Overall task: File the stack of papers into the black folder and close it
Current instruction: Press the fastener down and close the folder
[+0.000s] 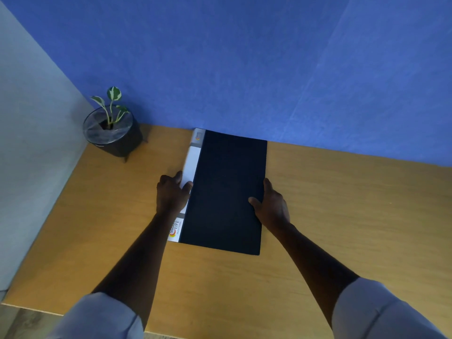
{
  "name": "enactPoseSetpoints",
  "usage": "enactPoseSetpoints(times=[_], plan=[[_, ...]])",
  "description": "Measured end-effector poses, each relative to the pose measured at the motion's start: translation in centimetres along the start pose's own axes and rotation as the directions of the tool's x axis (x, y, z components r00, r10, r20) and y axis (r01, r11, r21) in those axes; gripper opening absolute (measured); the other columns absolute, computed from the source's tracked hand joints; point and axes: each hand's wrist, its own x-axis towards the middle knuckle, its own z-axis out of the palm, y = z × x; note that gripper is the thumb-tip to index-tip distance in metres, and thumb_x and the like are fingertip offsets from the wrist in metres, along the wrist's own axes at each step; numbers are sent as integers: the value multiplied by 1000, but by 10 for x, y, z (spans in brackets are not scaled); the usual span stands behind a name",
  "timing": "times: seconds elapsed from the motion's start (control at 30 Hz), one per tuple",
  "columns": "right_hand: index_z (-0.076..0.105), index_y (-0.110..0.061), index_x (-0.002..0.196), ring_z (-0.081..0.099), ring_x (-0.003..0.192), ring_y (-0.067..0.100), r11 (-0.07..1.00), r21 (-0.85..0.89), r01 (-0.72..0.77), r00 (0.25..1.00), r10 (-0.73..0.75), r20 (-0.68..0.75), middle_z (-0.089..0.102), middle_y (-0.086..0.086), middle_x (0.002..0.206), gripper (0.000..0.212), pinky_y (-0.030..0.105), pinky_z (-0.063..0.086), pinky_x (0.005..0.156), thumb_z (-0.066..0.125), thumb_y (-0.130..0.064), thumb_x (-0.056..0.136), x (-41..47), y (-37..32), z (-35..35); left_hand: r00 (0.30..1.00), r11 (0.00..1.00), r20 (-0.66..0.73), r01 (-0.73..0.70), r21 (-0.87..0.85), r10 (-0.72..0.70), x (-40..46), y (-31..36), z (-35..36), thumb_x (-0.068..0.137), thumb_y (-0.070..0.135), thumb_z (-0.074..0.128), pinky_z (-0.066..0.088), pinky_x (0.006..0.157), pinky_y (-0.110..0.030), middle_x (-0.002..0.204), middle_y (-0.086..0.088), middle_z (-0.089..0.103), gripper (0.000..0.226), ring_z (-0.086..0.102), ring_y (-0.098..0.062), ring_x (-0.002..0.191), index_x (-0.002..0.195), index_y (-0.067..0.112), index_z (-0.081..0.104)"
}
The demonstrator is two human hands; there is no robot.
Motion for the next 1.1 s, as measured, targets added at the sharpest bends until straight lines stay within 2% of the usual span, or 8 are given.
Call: enactPoseSetpoints(times=[0.3, 0.43, 0.53, 0.6, 0.67, 0.77, 0.83, 1.1], plan=[[24, -16, 152, 65, 112, 34, 994, -98, -41, 999, 39, -29, 63, 14, 129, 71, 47, 59, 83, 63, -35, 97, 3, -4, 8, 999, 985, -45, -22, 169, 30, -5, 11, 3, 100, 42, 47, 51, 91, -42, 128, -20, 50, 52, 55, -34, 115, 141, 11, 48], [36, -11, 143, 59, 112, 33, 984, -162, -72, 995, 58, -85, 57, 14, 126, 61, 45, 55, 86, 64, -36, 95, 0, -10, 13, 985, 950, -118, -88, 300, 129, -7, 15, 9, 96, 34, 56, 53, 81, -41, 124, -21, 54, 49, 56, -34, 109, 136, 8, 46], [43, -8, 137, 52, 115, 33, 968, -249, -29, 989, -9, -149, 50, 13, 128, 55, 44, 50, 92, 65, -34, 94, -2, -10, 15, 950, 912, -89, -257, 321, 299, -11, 18, 22, 93, 32, 60, 52, 94, -40, 144, -18, 44, 66, 48, -32, 129, 149, 11, 30], [37, -7, 144, 46, 124, 34, 954, -294, 59, 987, -100, -126, 43, 14, 142, 59, 46, 46, 101, 62, -30, 96, -3, -10, 20, 929, 877, -25, -340, 338, 370, -12, 19, 32, 97, 33, 54, 39, 113, -43, 158, -16, 29, 71, 30, -32, 146, 154, 11, 20], [29, -5, 152, 36, 137, 35, 943, -311, 118, 983, -156, -100, 32, 15, 157, 64, 48, 38, 112, 56, -28, 99, -5, -7, 26, 912, 840, 34, -391, 375, 409, -13, 16, 41, 101, 34, 45, 22, 122, -43, 164, -16, 16, 69, 15, -32, 152, 157, 9, 13], [14, -3, 159, 9, 154, 35, 943, -310, 118, 986, -149, -80, 11, 16, 168, 67, 47, 14, 126, 41, -30, 104, -10, -3, 41, 900, 811, 56, -416, 411, 433, -14, 8, 48, 103, 33, 39, 14, 124, -43, 165, -17, 11, 66, 7, -32, 153, 157, 5, 12], [6, -4, 160, -4, 157, 32, 949, -297, 105, 987, -136, -84, 1, 15, 169, 66, 46, 3, 127, 34, -30, 106, -11, 0, 49, 894, 801, 40, -419, 428, 447, -15, 5, 52, 103, 32, 39, 14, 124, -44, 165, -18, 11, 66, 8, -32, 153, 157, 4, 13], [8, -4, 160, -1, 157, 31, 938, -341, 60, 984, -114, -139, 5, 16, 169, 65, 46, 5, 127, 32, -31, 106, -7, 3, 63, 889, 797, 19, -419, 435, 458, -13, 0, 60, 102, 35, 25, 8, 125, -42, 166, -18, 5, 65, 0, -29, 154, 157, 3, 9]])
